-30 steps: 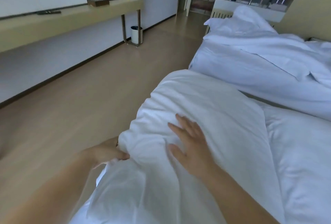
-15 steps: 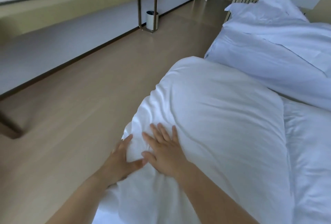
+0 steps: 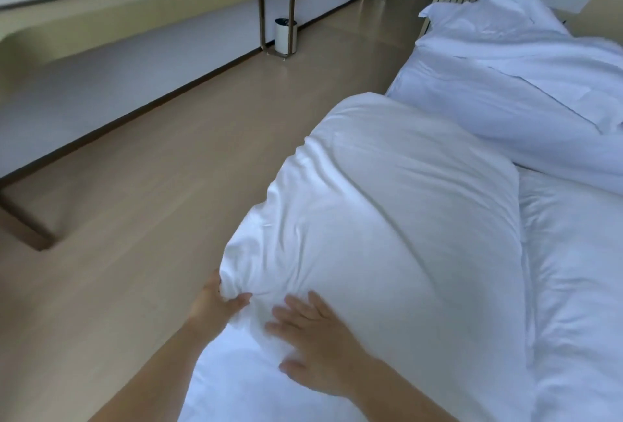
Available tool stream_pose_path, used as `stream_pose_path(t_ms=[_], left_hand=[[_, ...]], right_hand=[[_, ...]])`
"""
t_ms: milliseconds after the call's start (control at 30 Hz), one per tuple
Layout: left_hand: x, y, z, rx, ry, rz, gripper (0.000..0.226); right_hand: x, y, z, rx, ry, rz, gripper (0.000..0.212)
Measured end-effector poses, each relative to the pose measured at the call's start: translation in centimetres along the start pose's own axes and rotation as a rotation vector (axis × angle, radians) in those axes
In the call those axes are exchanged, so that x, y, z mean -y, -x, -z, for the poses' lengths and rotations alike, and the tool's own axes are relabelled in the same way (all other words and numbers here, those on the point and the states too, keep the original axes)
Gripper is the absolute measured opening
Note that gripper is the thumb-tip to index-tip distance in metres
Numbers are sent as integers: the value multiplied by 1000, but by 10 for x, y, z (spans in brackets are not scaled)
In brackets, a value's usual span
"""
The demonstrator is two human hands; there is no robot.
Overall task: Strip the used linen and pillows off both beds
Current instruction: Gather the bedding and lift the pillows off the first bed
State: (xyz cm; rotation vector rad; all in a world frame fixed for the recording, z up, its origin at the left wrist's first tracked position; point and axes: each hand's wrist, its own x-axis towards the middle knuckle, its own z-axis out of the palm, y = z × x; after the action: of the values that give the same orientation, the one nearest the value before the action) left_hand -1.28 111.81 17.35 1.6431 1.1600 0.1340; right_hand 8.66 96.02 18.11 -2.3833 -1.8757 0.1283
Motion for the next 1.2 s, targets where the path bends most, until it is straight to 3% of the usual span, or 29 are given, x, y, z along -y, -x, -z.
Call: stream_pose_path(t_ms=[33, 100, 167, 200, 267, 333, 400, 500, 633, 700, 800, 967, 1033, 1167, 1200], left_hand=[[-2, -2, 3, 39, -26, 7, 35], [-15, -8, 10, 128, -94, 3, 64], [-41, -12, 11, 53, -102, -46, 92], [-57, -12, 6, -21, -67, -130, 94], [-89, -6, -20, -106, -101, -428, 87], [-108, -10, -58, -46, -367, -612, 91], [-102, -26, -92, 11, -702, -599, 100], [-82, -54, -115, 53, -910, -513, 81], [-78, -81, -128, 54, -919, -507, 65], [-75, -94, -132, 46, -929, -509, 66], [-65, -105, -138, 45, -919, -499, 89], [-64, -116, -155, -22, -838, -522, 100], [-66, -111, -152, -76, -781, -583, 91], [-69, -78, -126, -330, -662, -946, 50], [-66, -85, -112, -394, -600, -935, 46]], right_hand=[[0, 9, 1, -16, -34, 2, 46], [-17, 21, 9, -233, -95, -78, 44], [-50, 33, 21, -442, -74, -316, 47], [-66, 40, 28, -483, -49, -462, 49], [-86, 50, 36, -425, -31, -675, 50], [-92, 57, 28, -296, -13, -738, 49], [-95, 60, 14, -175, -21, -756, 57], [-110, 54, -1, -65, 8, -779, 61], [-151, 44, -4, -202, 6, -898, 72], [-181, 50, 0, -315, -20, -1086, 87], [-222, 70, 2, -119, -272, -1328, 82], [-246, 67, -15, -168, -452, -1384, 89], [-250, 69, -15, -208, -510, -1366, 89], [-250, 95, -15, -359, -657, -1382, 90], [-249, 106, -18, -398, -698, -1418, 90]])
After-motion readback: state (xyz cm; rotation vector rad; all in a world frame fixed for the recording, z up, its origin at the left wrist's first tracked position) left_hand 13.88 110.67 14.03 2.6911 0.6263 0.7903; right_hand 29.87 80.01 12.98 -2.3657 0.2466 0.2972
